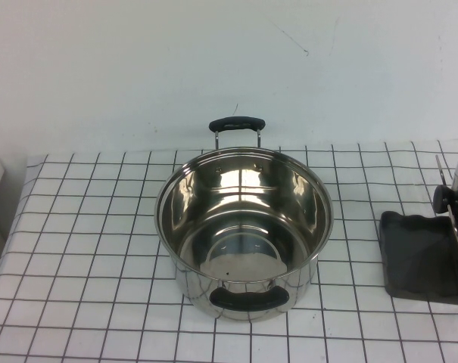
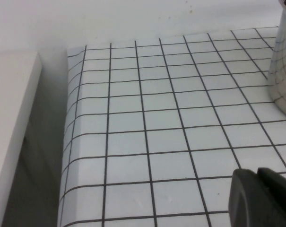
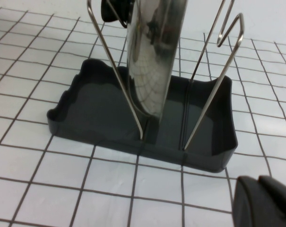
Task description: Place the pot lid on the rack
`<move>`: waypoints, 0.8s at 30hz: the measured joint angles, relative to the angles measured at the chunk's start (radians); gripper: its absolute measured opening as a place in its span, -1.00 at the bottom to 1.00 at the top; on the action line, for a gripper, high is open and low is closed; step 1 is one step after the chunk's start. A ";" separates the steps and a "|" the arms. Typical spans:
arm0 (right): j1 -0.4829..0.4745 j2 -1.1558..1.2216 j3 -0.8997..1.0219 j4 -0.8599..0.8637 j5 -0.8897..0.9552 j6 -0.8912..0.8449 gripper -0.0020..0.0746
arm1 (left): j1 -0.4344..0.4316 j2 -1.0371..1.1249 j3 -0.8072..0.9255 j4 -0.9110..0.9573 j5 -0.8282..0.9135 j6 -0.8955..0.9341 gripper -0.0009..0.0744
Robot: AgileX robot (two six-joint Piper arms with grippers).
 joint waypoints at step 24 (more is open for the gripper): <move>0.000 0.000 0.000 0.000 0.000 0.000 -0.95 | 0.083 0.000 0.000 -0.004 0.000 0.000 -0.98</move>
